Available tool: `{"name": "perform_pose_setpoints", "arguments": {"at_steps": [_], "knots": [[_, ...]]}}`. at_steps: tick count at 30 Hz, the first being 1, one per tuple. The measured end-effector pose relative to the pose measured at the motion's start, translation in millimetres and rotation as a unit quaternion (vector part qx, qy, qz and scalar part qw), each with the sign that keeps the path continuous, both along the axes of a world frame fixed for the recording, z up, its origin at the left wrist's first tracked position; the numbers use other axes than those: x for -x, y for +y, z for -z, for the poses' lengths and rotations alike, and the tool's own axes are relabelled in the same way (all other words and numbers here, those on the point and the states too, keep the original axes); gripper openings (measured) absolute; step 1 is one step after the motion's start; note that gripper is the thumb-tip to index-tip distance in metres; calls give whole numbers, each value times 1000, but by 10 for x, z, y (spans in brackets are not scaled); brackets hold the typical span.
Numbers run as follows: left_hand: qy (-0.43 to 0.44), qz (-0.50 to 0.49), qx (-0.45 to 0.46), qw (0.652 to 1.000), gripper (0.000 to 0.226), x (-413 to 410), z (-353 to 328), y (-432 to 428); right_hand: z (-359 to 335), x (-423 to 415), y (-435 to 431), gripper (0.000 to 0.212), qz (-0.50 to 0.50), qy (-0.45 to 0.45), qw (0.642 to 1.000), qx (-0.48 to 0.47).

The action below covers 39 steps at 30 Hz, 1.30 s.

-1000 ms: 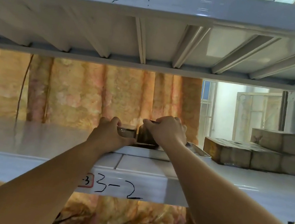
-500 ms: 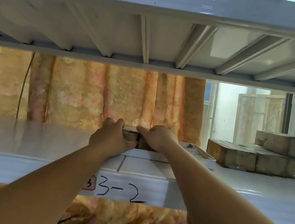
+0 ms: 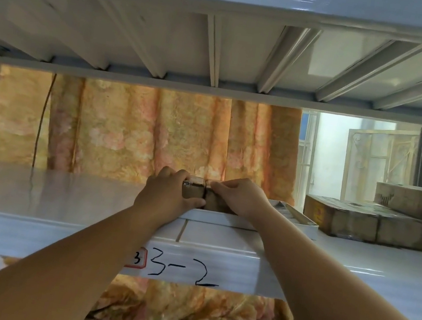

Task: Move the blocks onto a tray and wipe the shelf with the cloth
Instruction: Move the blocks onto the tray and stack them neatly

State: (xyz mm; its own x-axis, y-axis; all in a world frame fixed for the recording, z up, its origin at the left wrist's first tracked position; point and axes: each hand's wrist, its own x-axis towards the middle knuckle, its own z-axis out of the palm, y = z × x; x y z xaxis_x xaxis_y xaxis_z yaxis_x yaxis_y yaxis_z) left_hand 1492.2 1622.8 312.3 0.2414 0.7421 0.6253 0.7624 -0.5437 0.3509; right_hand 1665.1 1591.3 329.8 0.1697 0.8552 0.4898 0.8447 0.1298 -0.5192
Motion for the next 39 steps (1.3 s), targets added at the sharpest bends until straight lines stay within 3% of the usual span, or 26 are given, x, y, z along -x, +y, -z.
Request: {"name": "perform_pose_setpoints", "arguments": {"at_steps": [6, 10, 15, 18, 22, 26, 29, 33, 36, 39], "knots": [[17, -3, -3, 1000, 47, 10, -1, -5, 13, 8, -52, 54, 6, -21, 1000, -1], [67, -40, -37, 996, 50, 13, -13, 16, 29, 42, -90, 36, 18, -130, 991, 0], [121, -72, -90, 986, 53, -3, -4, -47, 65, 47, -128, 59, 61, -80, 995, -18], [134, -82, -87, 984, 58, -24, 3, -63, 45, 56, -182, 59, 87, -76, 991, -64], [83, -31, -98, 991, 79, -104, -41, -144, 31, 37, -229, 50, 92, -66, 991, -75], [53, 69, -164, 983, 55, -278, -132, -298, 6, -33, -346, 39, 92, -66, 989, -97], [53, 113, -175, 977, 50, -520, -211, -416, -61, -198, -449, 32, 114, -97, 981, -125], [54, 118, -200, 971, 56, -1021, -319, -610, -159, -592, -672, 29, 166, -148, 959, -177], [-13, 111, -210, 971, 68, -1476, -364, -816, -251, -1043, -905, 28, 233, -195, 922, -239], [-28, 92, -204, 974, 53, -1989, -406, -964, -336, -1627, -1148, 29, 283, -196, 908, -240]]}}
